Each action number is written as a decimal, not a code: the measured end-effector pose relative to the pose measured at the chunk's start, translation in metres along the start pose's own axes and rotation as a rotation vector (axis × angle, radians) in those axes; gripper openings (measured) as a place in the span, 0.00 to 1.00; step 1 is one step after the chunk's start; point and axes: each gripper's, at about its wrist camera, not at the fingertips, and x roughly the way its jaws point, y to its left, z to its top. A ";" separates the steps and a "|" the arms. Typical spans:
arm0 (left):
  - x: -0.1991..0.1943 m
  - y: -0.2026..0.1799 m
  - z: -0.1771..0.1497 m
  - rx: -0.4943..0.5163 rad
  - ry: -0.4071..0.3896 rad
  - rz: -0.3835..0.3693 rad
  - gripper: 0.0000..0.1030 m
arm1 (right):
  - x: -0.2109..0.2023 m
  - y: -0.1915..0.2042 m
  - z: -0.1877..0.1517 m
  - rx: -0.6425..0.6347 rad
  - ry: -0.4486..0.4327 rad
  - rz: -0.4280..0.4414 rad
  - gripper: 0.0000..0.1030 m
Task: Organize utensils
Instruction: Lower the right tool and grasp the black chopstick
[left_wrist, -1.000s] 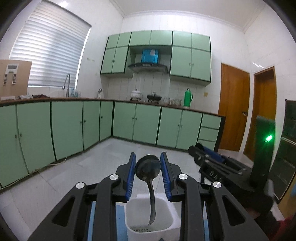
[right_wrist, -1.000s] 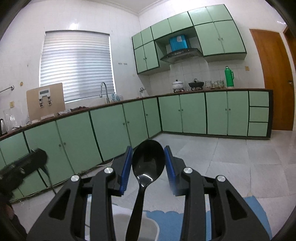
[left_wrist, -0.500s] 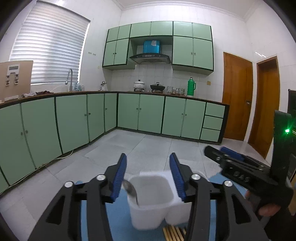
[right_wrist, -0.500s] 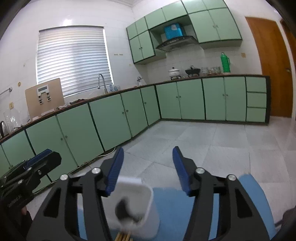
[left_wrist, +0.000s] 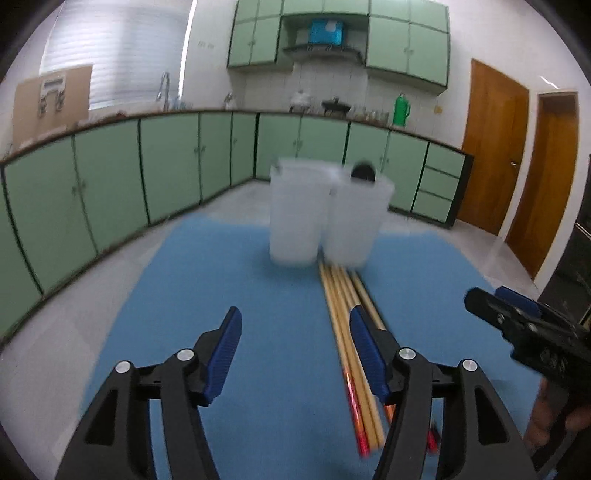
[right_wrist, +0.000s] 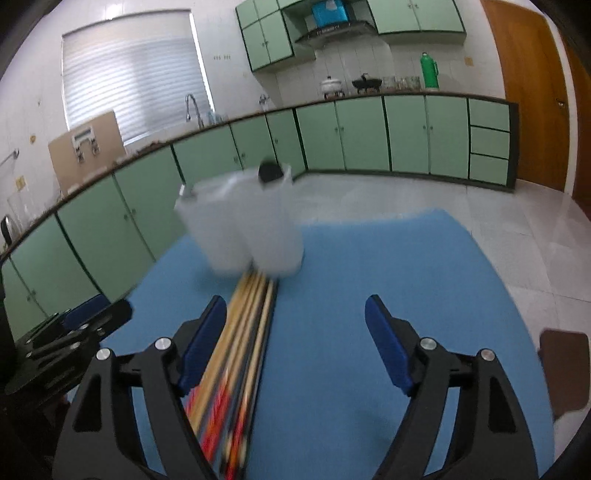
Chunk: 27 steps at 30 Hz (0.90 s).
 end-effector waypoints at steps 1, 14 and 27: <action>0.000 0.000 -0.008 -0.007 0.018 -0.001 0.58 | -0.006 0.005 -0.010 -0.014 0.011 -0.008 0.71; 0.000 0.011 -0.049 0.038 0.159 0.021 0.60 | -0.008 0.017 -0.068 -0.055 0.244 0.028 0.52; -0.001 0.011 -0.050 0.036 0.168 0.020 0.63 | -0.003 0.022 -0.076 -0.094 0.305 -0.029 0.48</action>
